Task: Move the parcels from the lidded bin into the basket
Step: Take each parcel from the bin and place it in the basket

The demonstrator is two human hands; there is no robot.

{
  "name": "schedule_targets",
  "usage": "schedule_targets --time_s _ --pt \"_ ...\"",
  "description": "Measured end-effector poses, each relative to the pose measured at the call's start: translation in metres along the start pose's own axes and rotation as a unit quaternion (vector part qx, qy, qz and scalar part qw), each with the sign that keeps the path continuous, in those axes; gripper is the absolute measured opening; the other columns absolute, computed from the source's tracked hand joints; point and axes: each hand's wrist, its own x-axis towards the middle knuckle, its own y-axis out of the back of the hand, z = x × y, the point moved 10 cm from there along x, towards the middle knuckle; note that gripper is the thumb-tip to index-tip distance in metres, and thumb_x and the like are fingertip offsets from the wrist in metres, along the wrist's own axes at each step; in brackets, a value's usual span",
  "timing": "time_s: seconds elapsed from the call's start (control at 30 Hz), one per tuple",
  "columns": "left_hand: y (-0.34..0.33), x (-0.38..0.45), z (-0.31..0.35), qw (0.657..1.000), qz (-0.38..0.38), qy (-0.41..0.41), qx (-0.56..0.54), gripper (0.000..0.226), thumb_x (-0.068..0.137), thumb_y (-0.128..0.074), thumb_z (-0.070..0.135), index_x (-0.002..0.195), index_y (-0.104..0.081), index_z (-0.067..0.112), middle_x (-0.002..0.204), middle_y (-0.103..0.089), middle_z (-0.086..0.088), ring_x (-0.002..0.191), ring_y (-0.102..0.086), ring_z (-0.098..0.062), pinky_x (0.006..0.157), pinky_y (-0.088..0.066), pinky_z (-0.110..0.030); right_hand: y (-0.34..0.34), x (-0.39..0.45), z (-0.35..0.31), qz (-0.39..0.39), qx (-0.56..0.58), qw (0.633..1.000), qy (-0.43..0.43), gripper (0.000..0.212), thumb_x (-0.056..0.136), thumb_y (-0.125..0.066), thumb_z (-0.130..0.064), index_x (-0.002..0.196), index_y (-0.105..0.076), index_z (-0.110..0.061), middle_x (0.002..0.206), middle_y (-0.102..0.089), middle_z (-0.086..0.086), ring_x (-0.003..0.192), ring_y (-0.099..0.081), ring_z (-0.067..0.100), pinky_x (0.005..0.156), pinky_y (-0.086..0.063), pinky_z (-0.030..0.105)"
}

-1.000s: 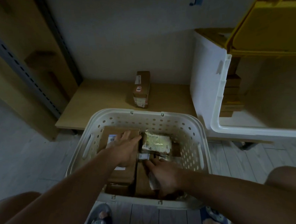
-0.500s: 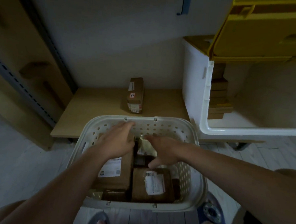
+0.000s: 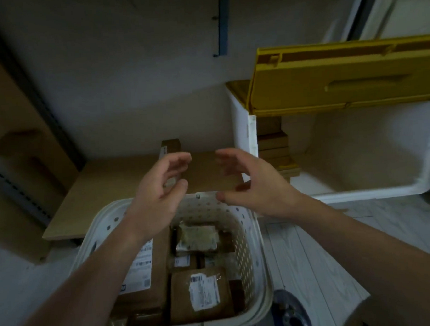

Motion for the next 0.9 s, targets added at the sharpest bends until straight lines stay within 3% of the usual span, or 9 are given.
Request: schedule_targets --time_s 0.17,0.43,0.6,0.73,0.83,0.9 --pt "-0.025 0.012 0.017 0.999 0.002 -0.014 -0.038 0.042 0.099 -0.055 0.002 0.136 -0.054 0.022 0.135 -0.060 0.011 0.127 -0.055 0.001 0.108 -0.048 -0.032 0.041 -0.015 0.011 0.066 0.050 0.996 -0.014 0.065 0.083 -0.083 -0.024 0.140 -0.052 -0.027 0.123 -0.064 -0.014 0.108 -0.065 0.007 0.082 -0.062 0.038" --pt "-0.076 0.042 0.028 0.997 0.002 0.006 -0.082 0.046 0.101 -0.057 0.009 0.144 -0.048 0.022 0.141 -0.056 0.007 0.127 -0.056 -0.003 0.111 -0.047 -0.037 0.084 -0.015 0.059 0.153 -0.014 0.984 -0.090 0.055 0.081 -0.084 -0.026 0.130 -0.060 -0.023 0.108 -0.067 -0.013 0.095 -0.066 0.006 0.088 -0.058 0.035" --pt "-0.110 0.064 0.039 0.985 -0.043 0.023 -0.166 0.048 0.097 -0.063 0.006 0.140 -0.049 0.024 0.131 -0.064 0.006 0.119 -0.063 -0.006 0.105 -0.051 -0.034 0.101 0.020 0.098 0.191 -0.095 0.968 -0.130 0.058 0.083 -0.077 -0.029 0.136 -0.057 -0.018 0.126 -0.064 -0.001 0.115 -0.060 0.018 0.097 -0.050 0.032" --pt "-0.114 0.076 0.029 0.980 -0.047 0.030 -0.189 0.052 0.094 -0.066 0.002 0.136 -0.050 0.029 0.132 -0.065 0.006 0.120 -0.064 -0.011 0.107 -0.050 -0.040 0.100 0.054 0.123 0.221 -0.090 0.959 -0.156 0.061 0.082 -0.076 -0.034 0.137 -0.055 -0.017 0.130 -0.061 0.004 0.122 -0.056 0.026 0.096 -0.045 0.032" --pt "-0.118 0.083 0.023 0.987 -0.060 0.016 -0.147 0.057 0.088 -0.069 0.014 0.139 -0.050 0.028 0.133 -0.066 0.006 0.124 -0.062 -0.012 0.108 -0.049 -0.042 0.096 0.074 0.144 0.255 -0.084 0.945 -0.185 0.076 0.083 -0.075 -0.036 0.146 -0.042 -0.012 0.142 -0.050 0.010 0.127 -0.050 0.032 0.098 -0.043 0.036" --pt "-0.119 0.087 0.021 0.990 -0.064 0.009 -0.124 0.059 0.086 -0.069 0.017 0.141 -0.050 0.026 0.131 -0.067 0.006 0.125 -0.062 -0.013 0.109 -0.048 -0.045 0.095 0.084 0.160 0.287 -0.099 0.929 -0.212 0.092 0.083 -0.075 -0.043 0.154 -0.028 -0.007 0.152 -0.040 0.013 0.139 -0.039 0.034 0.109 -0.037 0.041"
